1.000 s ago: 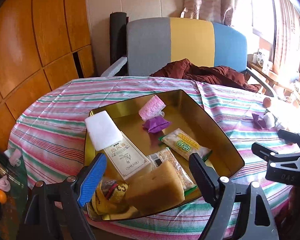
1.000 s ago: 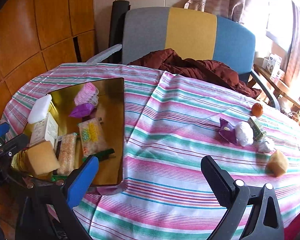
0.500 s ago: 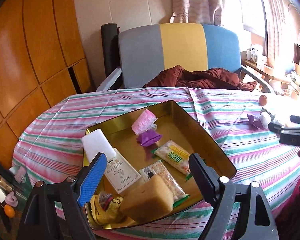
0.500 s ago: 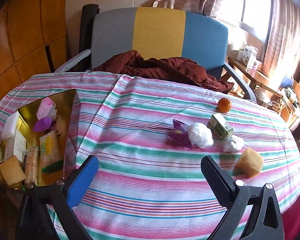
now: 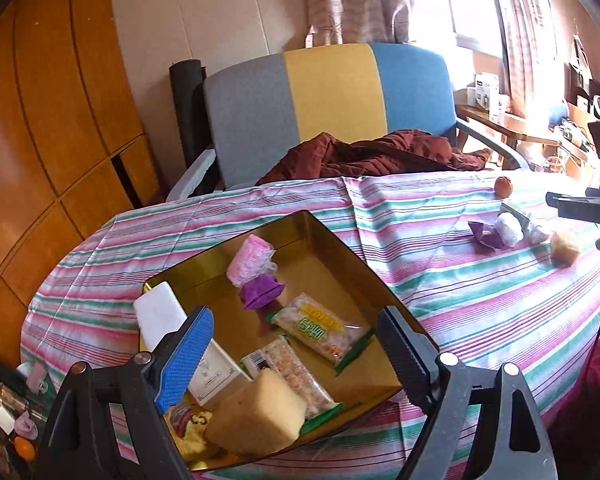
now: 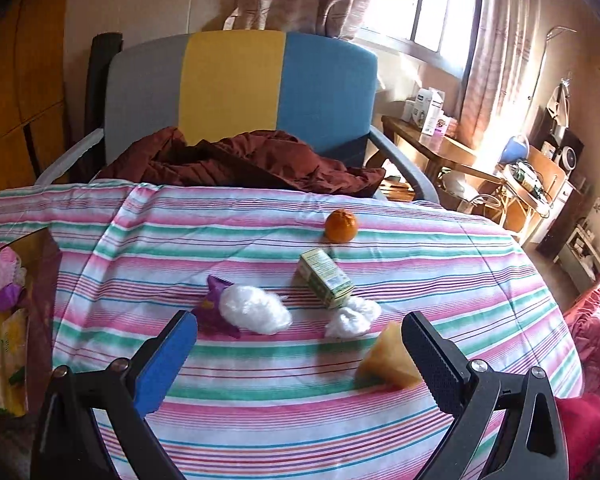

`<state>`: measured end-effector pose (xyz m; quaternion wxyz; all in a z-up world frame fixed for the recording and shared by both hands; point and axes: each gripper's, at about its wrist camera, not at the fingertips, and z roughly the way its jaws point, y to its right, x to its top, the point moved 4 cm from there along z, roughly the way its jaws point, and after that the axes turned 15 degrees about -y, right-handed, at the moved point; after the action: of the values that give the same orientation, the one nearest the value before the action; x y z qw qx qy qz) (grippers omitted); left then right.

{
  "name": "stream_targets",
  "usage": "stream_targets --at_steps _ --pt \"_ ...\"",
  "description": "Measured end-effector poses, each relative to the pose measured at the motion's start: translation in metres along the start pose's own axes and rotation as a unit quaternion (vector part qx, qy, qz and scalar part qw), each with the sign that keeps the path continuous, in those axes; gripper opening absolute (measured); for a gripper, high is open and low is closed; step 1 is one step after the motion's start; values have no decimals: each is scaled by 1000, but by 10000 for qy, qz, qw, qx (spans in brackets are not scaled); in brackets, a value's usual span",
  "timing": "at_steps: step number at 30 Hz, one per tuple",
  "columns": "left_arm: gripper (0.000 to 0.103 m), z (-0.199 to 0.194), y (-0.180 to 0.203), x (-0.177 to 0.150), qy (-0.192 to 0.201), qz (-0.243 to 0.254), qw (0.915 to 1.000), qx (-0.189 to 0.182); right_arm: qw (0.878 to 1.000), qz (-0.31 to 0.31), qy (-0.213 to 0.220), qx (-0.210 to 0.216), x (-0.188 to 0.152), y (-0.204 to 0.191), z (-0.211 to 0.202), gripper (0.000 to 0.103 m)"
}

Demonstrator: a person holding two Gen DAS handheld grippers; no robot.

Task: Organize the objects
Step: 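Move both grippers back to the remaining items on the cloth, then grasp the white plastic bag ball with the left gripper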

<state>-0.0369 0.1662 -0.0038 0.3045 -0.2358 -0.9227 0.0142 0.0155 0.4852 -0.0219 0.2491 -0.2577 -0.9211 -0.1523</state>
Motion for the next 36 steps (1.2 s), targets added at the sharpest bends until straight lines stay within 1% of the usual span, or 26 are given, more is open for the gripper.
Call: stream_targets --at_steps 4,5,7,9,11,14,16,21,23,26,30,32,36 --pt "86 3 15 6 -27 146 9998 -144 9993 342 7 -180 7 31 15 103" --pt "86 4 20 9 -32 175 9995 -244 9986 493 -2 -205 8 40 19 103" --pt "86 6 31 13 -76 223 9986 -480 9948 998 -72 -173 7 63 28 103" --pt "86 11 45 19 -143 318 9970 -698 9862 1634 -276 32 2 87 38 103" --pt "86 15 62 24 -232 424 9946 -913 9765 2121 -357 161 -4 107 41 103" --pt "86 24 88 33 -438 536 9898 -1248 9625 2664 -387 324 -12 129 41 103" --pt "86 32 103 38 -634 519 9857 -1470 9542 2931 -439 398 -17 139 43 103" --pt "86 50 137 50 -1012 524 9759 -1862 9420 3243 -611 609 -23 151 50 103" --pt "86 55 151 56 -1048 559 9746 -1898 9392 3304 -645 675 -25 153 52 103" --pt "85 61 171 67 -980 750 9757 -1810 9347 3400 -675 787 -27 155 54 103" --pt "85 66 199 84 -788 1139 9738 -1805 9320 3424 -757 920 -28 154 57 103" --pt "85 69 215 93 -655 1394 9716 -1795 9328 3388 -781 946 -27 152 58 103" --pt "85 82 245 109 -547 1782 9667 -1756 9337 3340 -763 1038 -25 150 58 103"
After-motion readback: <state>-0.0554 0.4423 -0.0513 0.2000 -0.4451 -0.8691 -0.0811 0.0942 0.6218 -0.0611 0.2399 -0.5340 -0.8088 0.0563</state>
